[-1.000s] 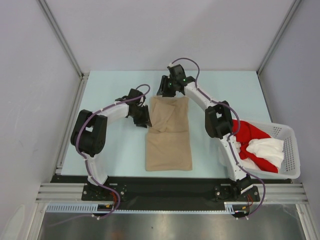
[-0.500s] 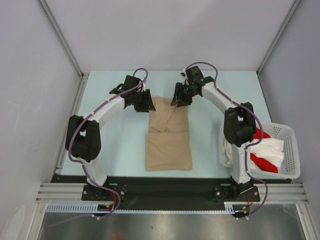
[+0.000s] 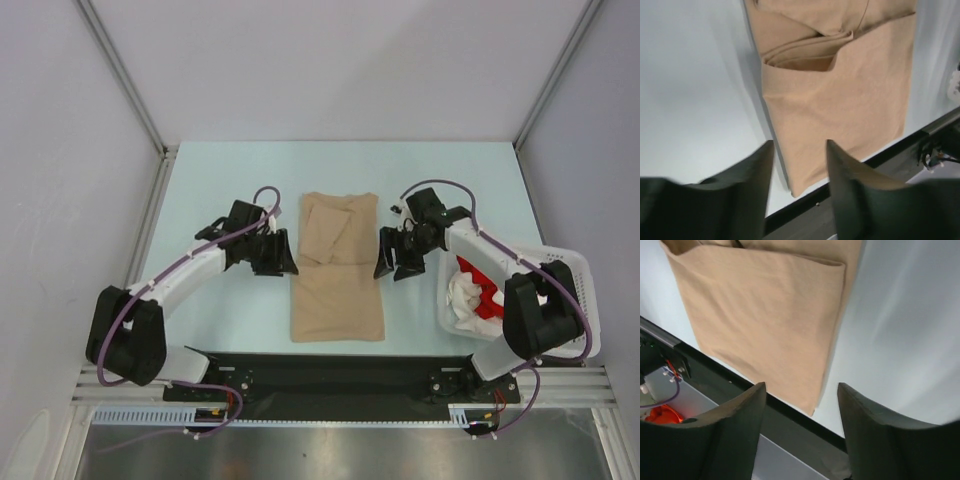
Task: Fold and stack the t-shirts
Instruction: Fold the tshirt
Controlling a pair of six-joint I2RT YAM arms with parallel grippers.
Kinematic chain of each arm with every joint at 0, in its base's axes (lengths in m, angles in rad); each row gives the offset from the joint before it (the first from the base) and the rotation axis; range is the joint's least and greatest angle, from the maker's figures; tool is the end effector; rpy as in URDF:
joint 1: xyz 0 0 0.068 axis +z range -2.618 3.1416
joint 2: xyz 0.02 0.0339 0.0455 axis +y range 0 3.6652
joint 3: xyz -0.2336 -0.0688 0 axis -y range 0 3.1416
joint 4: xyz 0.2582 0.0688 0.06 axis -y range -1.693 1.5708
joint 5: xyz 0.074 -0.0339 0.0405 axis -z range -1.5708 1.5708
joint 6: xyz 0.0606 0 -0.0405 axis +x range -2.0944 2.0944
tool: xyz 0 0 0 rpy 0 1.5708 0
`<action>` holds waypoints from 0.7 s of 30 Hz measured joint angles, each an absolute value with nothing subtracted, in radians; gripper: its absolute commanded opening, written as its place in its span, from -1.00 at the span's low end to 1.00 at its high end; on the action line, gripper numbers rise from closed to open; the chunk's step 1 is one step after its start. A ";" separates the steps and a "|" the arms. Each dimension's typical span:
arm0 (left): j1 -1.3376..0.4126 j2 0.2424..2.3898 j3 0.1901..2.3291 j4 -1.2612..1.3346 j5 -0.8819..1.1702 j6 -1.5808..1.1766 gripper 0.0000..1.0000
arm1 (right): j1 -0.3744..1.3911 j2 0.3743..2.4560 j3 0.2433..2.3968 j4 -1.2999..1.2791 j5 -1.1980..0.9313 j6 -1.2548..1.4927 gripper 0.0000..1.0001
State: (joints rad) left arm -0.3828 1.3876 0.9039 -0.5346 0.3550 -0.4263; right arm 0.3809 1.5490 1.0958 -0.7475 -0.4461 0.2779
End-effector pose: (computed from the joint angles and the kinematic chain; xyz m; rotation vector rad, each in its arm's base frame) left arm 0.2728 -0.1326 0.1649 0.0779 2.6784 -0.7399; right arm 0.2872 0.1432 0.1680 -0.2661 2.8246 0.7800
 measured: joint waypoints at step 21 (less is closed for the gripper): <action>-0.345 1.862 1.111 -0.370 0.448 -0.472 -0.85 | 0.297 1.956 1.229 -0.432 -0.611 0.358 -0.95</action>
State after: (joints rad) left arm -0.3450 1.8618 1.1110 -0.3702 0.4477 -0.4725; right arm 0.2974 1.9560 1.2285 -0.4320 -0.6109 0.3576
